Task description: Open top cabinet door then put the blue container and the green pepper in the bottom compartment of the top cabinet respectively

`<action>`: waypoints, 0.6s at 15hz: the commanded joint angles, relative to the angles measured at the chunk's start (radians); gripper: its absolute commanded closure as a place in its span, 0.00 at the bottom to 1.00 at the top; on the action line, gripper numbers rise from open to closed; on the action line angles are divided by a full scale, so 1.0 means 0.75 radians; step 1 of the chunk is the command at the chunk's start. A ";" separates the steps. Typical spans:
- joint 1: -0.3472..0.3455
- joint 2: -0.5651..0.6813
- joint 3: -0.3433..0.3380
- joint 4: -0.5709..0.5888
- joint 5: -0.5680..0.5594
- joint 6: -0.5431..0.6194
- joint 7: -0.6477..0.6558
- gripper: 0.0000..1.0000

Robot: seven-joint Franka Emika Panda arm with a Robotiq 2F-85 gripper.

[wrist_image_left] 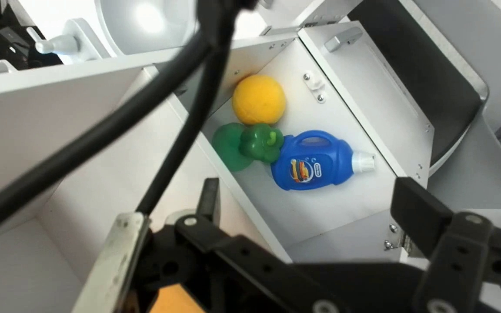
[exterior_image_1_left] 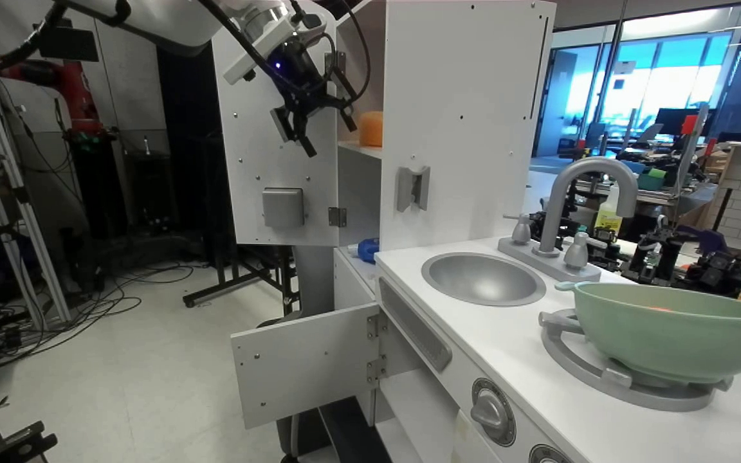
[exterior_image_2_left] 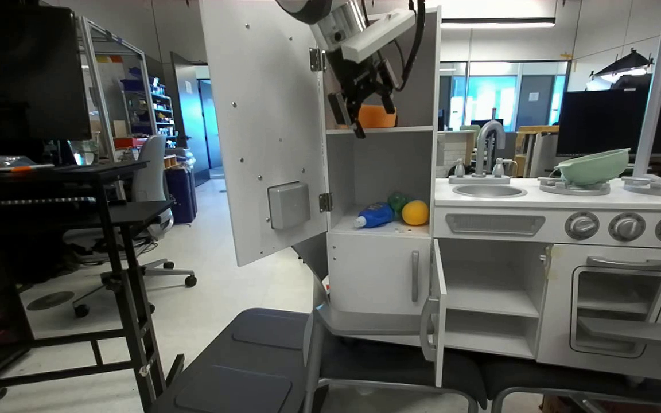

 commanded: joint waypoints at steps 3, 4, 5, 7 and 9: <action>0.042 -0.062 0.075 -0.047 0.058 -0.164 -0.198 0.00; 0.050 -0.061 0.093 -0.049 0.071 -0.184 -0.216 0.00; 0.061 -0.066 0.106 -0.053 0.079 -0.217 -0.239 0.00; 0.079 -0.062 0.122 -0.063 0.082 -0.251 -0.281 0.00; 0.096 -0.030 0.134 -0.013 0.076 -0.338 -0.335 0.00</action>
